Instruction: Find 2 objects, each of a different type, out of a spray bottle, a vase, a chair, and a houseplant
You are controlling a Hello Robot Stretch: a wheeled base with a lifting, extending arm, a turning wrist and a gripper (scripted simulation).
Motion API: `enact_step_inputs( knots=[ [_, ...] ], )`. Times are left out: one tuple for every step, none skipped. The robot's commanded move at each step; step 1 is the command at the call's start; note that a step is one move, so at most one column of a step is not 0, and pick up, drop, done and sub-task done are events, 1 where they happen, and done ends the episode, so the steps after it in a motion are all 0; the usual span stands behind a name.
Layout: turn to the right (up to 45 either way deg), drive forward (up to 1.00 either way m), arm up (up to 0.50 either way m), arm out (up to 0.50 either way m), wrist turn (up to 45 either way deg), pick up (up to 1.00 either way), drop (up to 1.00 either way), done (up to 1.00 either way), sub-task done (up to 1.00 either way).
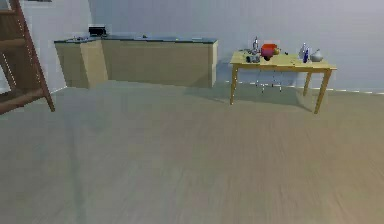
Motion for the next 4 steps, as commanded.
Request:
enact_step_inputs(
  knots=[
    [24.0,0.00,0.00,0.00,0.0,0.00,0.00,0.00,0.00],
    [0.0,1.00,0.00,0.00,0.0,0.00,0.00,0.00,0.00],
    [0.0,1.00,0.00,0.00,0.0,0.00,0.00,0.00,0.00],
    [0.0,0.65,0.00,0.00,0.0,0.00,0.00,0.00,0.00]
  ],
)
